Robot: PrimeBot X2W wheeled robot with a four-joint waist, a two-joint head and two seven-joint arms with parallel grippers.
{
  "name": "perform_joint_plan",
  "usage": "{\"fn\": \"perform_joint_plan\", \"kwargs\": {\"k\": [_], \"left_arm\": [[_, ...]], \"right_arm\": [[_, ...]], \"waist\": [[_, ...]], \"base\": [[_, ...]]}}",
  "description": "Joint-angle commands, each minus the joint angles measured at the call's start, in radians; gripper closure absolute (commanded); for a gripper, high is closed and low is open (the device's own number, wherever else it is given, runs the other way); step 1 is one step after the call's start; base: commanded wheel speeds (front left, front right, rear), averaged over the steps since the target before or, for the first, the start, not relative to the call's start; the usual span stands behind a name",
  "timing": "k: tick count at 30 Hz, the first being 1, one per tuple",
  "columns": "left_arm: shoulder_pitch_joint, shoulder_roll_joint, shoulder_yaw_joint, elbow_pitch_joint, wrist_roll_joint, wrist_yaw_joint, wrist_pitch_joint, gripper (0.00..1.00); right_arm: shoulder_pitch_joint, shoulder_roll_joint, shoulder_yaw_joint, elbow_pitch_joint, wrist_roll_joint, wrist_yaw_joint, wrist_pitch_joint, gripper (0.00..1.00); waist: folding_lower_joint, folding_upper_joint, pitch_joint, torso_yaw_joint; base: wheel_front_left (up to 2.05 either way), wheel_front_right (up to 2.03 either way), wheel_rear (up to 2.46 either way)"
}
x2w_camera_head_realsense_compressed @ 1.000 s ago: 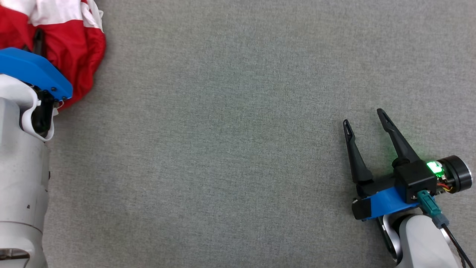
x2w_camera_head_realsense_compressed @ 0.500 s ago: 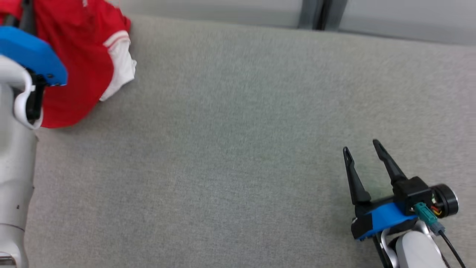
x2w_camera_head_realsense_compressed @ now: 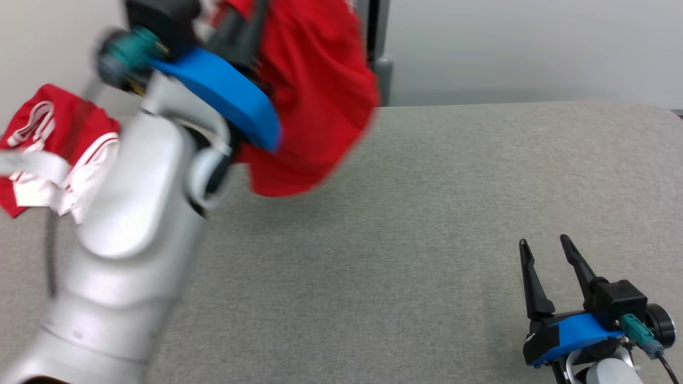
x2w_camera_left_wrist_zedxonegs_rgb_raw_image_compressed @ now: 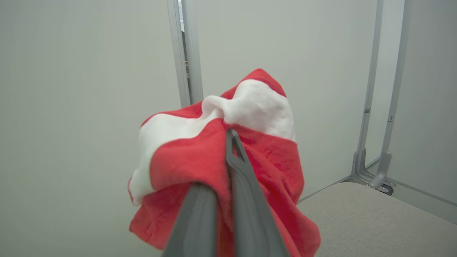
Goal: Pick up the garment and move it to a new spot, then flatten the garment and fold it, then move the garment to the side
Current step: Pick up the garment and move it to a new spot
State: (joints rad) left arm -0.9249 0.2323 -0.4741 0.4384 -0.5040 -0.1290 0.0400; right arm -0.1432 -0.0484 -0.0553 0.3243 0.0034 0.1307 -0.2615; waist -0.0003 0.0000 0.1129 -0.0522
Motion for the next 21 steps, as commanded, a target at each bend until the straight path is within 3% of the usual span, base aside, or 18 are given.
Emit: {"fn": "perform_joint_plan", "kwargs": {"k": [1,9,16,18,19,21], "left_arm": [[0.059,-0.033,-0.025,-0.013,-0.002,0.006,-0.026,1.0],[0.342,-0.128,-0.186,0.076,0.041,0.017,-0.157,1.0],[0.503,-0.154,-0.205,0.228,0.026,0.05,-0.271,0.99],[0.52,-0.158,-0.199,0.244,0.015,0.047,-0.285,0.46],[0.526,-0.16,-0.199,0.249,0.013,0.045,-0.29,0.0],[0.533,-0.163,-0.195,0.253,0.01,0.047,-0.299,0.0]], "right_arm": [[0.012,-0.003,-0.011,-0.007,0.006,0.0,-0.005,0.0],[0.023,-0.003,-0.029,-0.015,0.009,0.0,-0.005,0.0],[0.026,-0.004,-0.029,-0.013,0.007,0.0,-0.005,0.0],[0.025,-0.003,-0.026,-0.011,0.007,0.0,-0.005,0.0],[0.025,-0.003,-0.025,-0.009,0.007,0.0,-0.005,0.0],[0.025,-0.003,-0.021,-0.005,0.009,0.0,-0.005,0.0]], "waist": [[0.0003,0.0,-0.009,-0.026],[0.0003,0.0,0.025,-0.053],[0.0003,0.0,0.049,-0.052],[0.0003,0.0,0.049,-0.046],[0.0003,0.0,0.047,-0.042],[0.0003,0.0,0.042,-0.032]], "base": [[0.0,0.0,0.0],[0.0,0.0,0.0],[0.0,0.0,0.0],[0.0,0.0,0.0],[0.0,0.0,0.0],[0.0,0.0,0.0]]}}
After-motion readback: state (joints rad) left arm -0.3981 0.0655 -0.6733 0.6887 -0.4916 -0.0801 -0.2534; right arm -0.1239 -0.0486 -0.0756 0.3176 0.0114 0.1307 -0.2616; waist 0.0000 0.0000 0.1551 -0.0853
